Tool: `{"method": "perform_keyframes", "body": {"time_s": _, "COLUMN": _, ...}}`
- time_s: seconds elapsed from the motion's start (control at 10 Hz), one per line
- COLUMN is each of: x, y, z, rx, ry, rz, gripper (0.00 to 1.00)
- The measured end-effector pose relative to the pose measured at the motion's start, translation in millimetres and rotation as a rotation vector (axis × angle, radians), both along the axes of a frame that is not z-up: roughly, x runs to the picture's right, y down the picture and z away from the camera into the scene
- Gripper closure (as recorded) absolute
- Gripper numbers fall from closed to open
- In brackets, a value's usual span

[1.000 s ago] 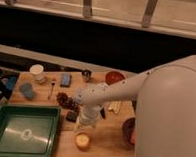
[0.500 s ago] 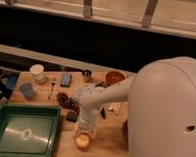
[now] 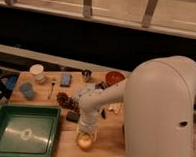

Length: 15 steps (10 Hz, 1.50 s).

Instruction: Place apple in metal cup

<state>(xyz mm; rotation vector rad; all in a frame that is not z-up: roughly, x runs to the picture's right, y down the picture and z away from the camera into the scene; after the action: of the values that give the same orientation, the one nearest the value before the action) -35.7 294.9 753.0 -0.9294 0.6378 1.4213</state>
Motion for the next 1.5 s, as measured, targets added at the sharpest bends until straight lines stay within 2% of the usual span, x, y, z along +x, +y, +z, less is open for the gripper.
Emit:
{"method": "perform_keyframes", "body": {"time_s": 0.2, "x": 5.2, "y": -10.1, "z": -1.0, "rx": 0.028, "ry": 0.027, "rz": 0.001, "gripper": 0.86}}
{"method": "perform_keyframes", "body": {"time_s": 0.3, "x": 7.7, "y": -20.8, "z": 0.1, "rx": 0.056, "ry": 0.041, "rz": -0.004, "gripper": 0.96}}
{"method": "perform_keyframes", "body": {"time_s": 0.5, "x": 20.1, "y": -46.9, "z": 7.8, "rx": 0.112, "ry": 0.072, "rz": -0.005, "gripper": 1.00}}
{"method": "perform_keyframes", "body": {"time_s": 0.8, "x": 49.9, "y": -114.4, "z": 24.1, "rx": 0.250, "ry": 0.138, "rz": 0.010, "gripper": 1.00}}
{"method": "perform_keyframes", "body": {"time_s": 1.0, "x": 66.3, "y": -181.6, "z": 30.3, "rx": 0.369, "ry": 0.175, "rz": 0.028, "gripper": 1.00}}
{"method": "perform_keyframes", "body": {"time_s": 1.1, "x": 70.9, "y": -201.9, "z": 29.2, "rx": 0.408, "ry": 0.184, "rz": 0.046, "gripper": 1.00}}
{"method": "perform_keyframes", "body": {"time_s": 1.2, "x": 75.2, "y": -207.8, "z": 29.4, "rx": 0.421, "ry": 0.190, "rz": 0.051, "gripper": 1.00}}
{"method": "perform_keyframes", "body": {"time_s": 1.5, "x": 73.0, "y": -207.8, "z": 29.6, "rx": 0.421, "ry": 0.187, "rz": 0.054, "gripper": 1.00}}
